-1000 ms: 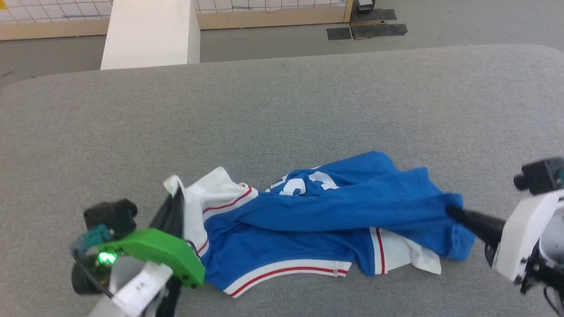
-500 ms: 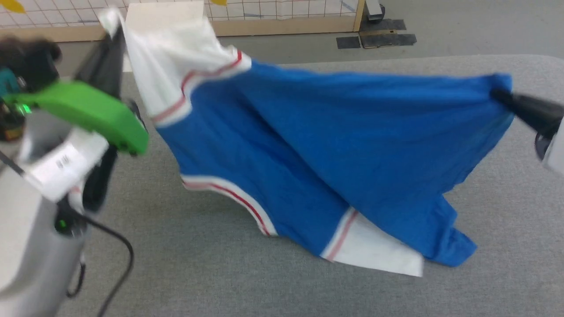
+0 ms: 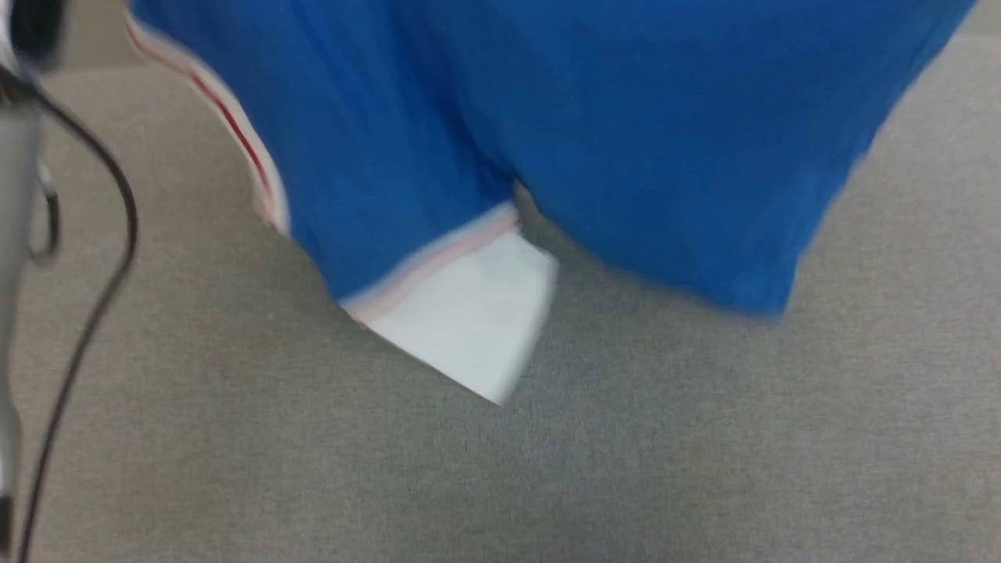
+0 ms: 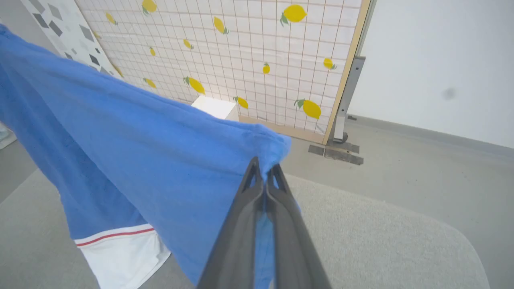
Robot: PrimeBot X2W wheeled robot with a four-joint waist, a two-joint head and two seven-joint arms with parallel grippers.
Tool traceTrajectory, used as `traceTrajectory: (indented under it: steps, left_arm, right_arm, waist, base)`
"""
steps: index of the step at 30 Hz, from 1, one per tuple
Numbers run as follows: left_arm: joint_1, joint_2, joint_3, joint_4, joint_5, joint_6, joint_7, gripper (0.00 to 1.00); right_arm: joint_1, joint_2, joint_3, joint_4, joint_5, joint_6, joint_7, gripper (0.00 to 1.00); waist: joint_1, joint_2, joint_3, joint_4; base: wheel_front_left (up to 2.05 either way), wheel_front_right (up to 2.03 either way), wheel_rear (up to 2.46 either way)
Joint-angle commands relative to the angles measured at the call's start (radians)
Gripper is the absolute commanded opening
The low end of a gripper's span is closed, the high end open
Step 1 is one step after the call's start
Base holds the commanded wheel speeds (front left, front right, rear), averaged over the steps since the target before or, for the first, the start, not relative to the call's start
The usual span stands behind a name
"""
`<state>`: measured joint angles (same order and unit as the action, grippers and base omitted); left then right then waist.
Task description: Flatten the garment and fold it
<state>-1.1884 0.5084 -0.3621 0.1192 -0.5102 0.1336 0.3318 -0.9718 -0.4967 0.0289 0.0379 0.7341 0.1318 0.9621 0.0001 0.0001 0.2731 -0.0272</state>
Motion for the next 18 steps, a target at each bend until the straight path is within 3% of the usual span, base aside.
traceTrajectory:
  steps: [1, 9, 18]
  left_arm:
    - [-0.068, -0.006, -0.002, 0.031, 0.025, -0.006, -0.009, 0.0]
    - [-0.376, -0.037, -0.027, 0.216, 0.128, -0.008, -0.071, 0.0]
    - [-0.572, -0.071, -0.037, 0.31, 0.209, 0.037, -0.186, 0.0]
  right_arm:
    - [-0.061, 0.011, 0.005, 0.018, -0.02, -0.001, -0.017, 0.0]
    - [-0.379, 0.081, 0.04, 0.175, -0.126, -0.001, -0.113, 0.0]
    - [-0.596, 0.125, 0.027, 0.338, -0.234, -0.001, -0.219, 0.0]
  waist:
    - [-0.0001, -0.0001, 0.098, 0.004]
    - [-0.0001, -0.0001, 0.25, -0.002]
    - [-0.0001, -0.0001, 0.364, -0.005]
  base:
    - [0.0, 0.0, 0.0]
    - [0.0, 0.0, 0.0]
    - [0.0, 0.0, 0.0]
